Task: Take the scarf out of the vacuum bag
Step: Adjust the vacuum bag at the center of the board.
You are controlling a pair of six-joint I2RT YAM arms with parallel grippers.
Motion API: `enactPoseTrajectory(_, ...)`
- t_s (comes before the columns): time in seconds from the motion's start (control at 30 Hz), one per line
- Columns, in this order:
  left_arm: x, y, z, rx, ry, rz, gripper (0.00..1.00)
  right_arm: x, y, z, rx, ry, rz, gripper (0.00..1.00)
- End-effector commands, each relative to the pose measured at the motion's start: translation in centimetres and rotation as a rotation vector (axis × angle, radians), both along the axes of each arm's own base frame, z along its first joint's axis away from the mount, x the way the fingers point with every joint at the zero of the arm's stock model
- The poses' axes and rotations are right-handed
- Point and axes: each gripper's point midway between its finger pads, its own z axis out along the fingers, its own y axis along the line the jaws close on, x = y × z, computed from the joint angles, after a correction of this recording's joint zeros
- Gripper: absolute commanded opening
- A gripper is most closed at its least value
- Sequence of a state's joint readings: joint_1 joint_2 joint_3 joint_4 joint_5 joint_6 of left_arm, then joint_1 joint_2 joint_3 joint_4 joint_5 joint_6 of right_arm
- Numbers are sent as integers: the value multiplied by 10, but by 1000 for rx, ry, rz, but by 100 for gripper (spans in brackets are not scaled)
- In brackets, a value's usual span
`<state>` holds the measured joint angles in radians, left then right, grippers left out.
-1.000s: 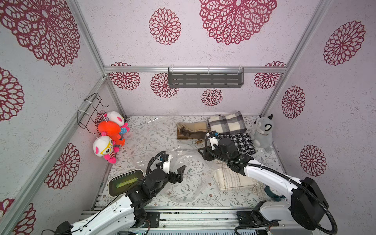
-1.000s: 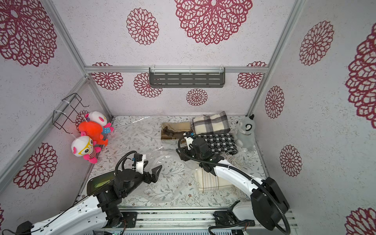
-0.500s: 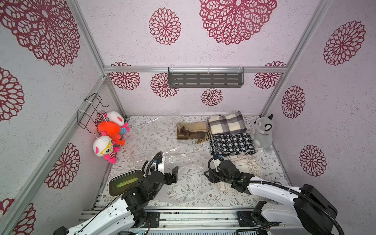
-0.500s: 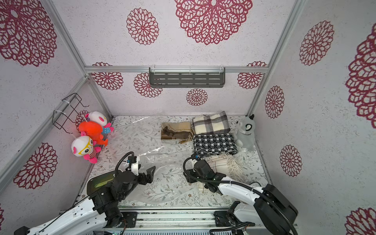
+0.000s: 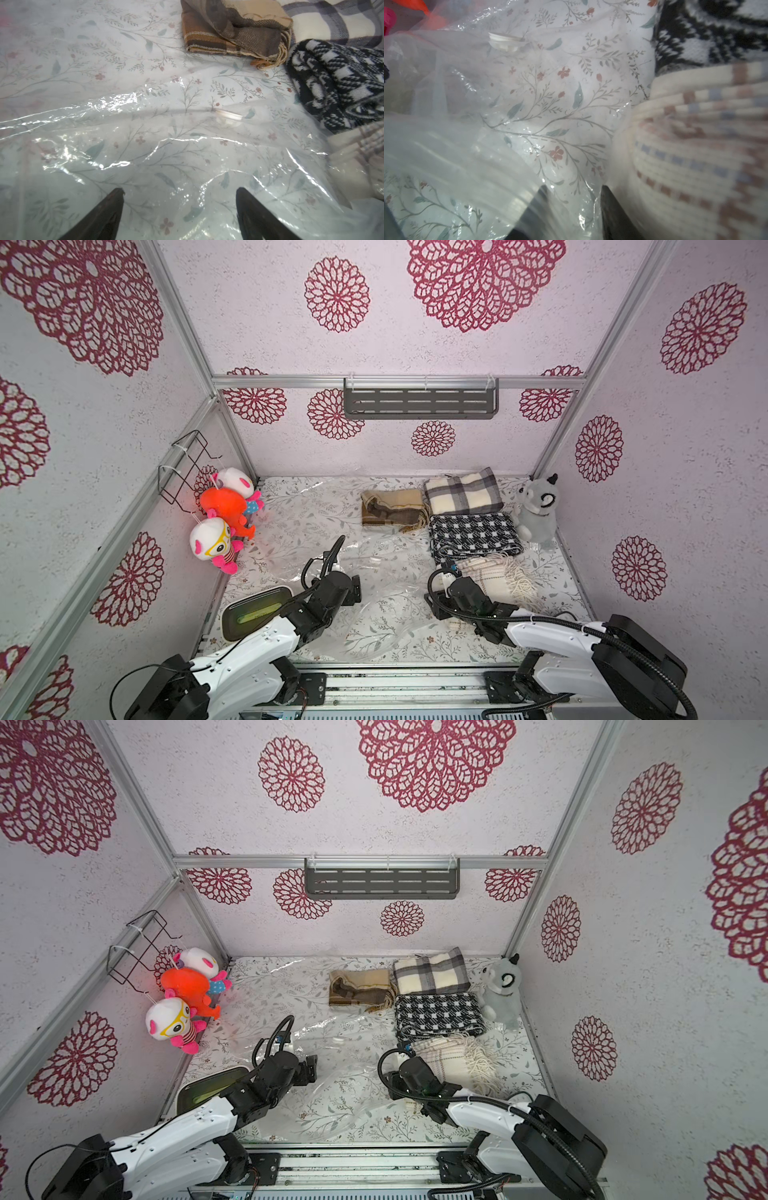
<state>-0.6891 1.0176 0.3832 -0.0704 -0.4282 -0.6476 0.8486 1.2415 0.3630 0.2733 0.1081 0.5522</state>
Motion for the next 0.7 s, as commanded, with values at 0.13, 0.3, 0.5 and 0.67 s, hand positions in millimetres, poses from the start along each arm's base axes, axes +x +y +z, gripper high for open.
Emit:
enactPoseTrajectory(0.13, 13, 16, 13, -57, -70, 68, 83, 59, 17, 10, -164, -162, -55, 20)
enactPoseTrajectory(0.3, 15, 19, 22, -65, -96, 66, 83, 98, 38, 16, -257, -249, -36, 15)
enactPoseTrajectory(0.5, 20, -1, 37, -69, -89, -41, 84, 126, 44, 29, -255, -272, -17, 19)
enactPoseTrajectory(0.67, 27, -24, 65, -101, -132, -150, 85, 105, 57, 52, -126, -294, 85, 42)
